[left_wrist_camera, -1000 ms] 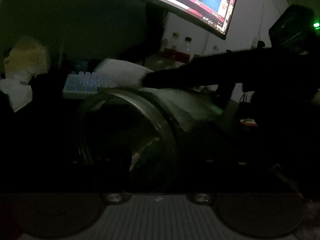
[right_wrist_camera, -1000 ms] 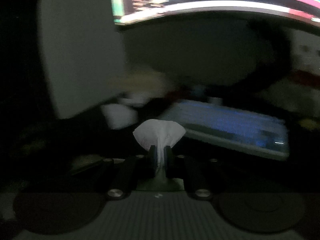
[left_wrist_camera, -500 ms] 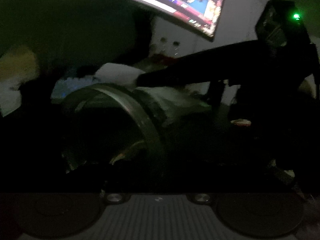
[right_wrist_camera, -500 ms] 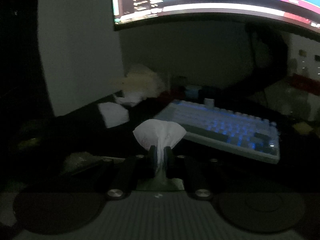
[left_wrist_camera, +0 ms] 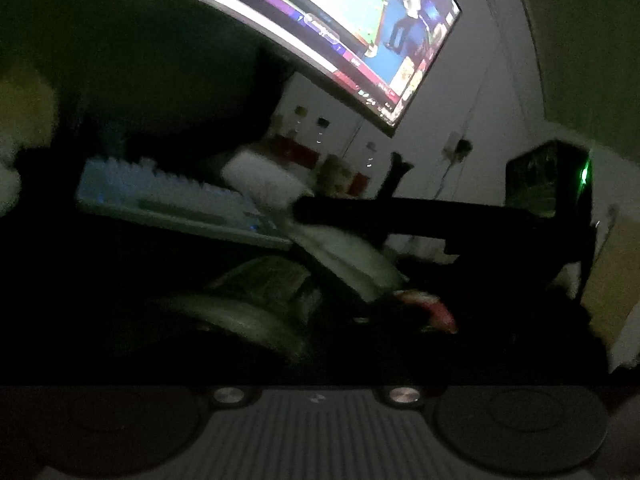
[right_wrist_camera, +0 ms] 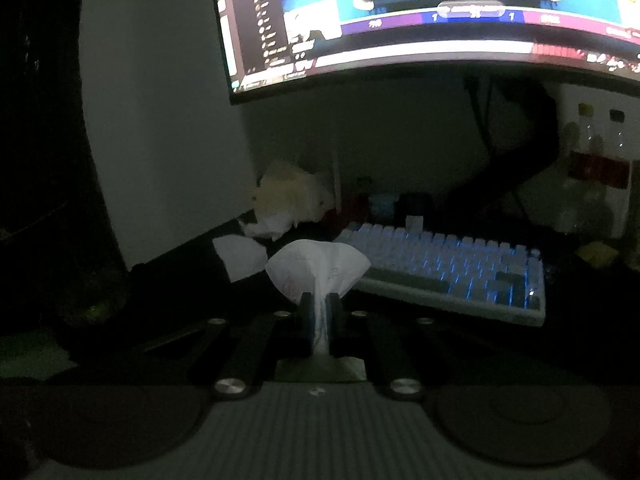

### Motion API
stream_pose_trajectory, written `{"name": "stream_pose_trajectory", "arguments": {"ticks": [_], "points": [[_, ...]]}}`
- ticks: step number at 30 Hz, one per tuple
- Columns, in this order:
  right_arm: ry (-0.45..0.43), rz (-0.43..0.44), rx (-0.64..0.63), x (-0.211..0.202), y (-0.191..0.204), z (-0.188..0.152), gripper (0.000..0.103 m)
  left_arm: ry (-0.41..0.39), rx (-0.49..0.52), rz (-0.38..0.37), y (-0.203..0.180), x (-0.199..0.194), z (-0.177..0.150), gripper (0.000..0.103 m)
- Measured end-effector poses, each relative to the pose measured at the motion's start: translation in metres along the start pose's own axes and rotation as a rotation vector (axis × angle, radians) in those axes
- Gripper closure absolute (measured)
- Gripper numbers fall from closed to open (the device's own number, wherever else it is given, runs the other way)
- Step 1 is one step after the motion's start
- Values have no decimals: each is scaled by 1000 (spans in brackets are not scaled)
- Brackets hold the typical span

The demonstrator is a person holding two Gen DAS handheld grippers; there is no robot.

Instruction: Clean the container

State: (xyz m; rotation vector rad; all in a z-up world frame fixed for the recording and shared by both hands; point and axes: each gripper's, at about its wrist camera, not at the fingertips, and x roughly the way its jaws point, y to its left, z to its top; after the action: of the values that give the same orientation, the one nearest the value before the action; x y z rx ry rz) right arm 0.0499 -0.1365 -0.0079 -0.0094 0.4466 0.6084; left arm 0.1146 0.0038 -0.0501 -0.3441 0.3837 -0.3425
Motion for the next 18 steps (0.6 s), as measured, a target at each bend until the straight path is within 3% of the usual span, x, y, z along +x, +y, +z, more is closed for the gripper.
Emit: {"name": "stream_pose_trajectory", "arguments": {"ticks": [2, 4, 8, 12, 16, 18], "points": [[26, 16, -6, 6, 3, -5, 95, 20, 77, 63, 4, 16, 4, 61], [49, 28, -16, 15, 5, -9, 95, 49, 143, 107, 11, 39, 8, 57], [57, 11, -53, 31, 6, -10, 95, 99, 129, 138, 27, 66, 5, 59], [65, -11, -63, 44, 10, -8, 94, 75, 95, 150, 36, 80, 10, 58], [52, 125, -83, 33, 27, -11, 94, 68, 55, 149, 51, 103, 26, 57], [46, 120, -106, 31, 29, -11, 94, 66, 55, 155, 56, 114, 33, 58]]}}
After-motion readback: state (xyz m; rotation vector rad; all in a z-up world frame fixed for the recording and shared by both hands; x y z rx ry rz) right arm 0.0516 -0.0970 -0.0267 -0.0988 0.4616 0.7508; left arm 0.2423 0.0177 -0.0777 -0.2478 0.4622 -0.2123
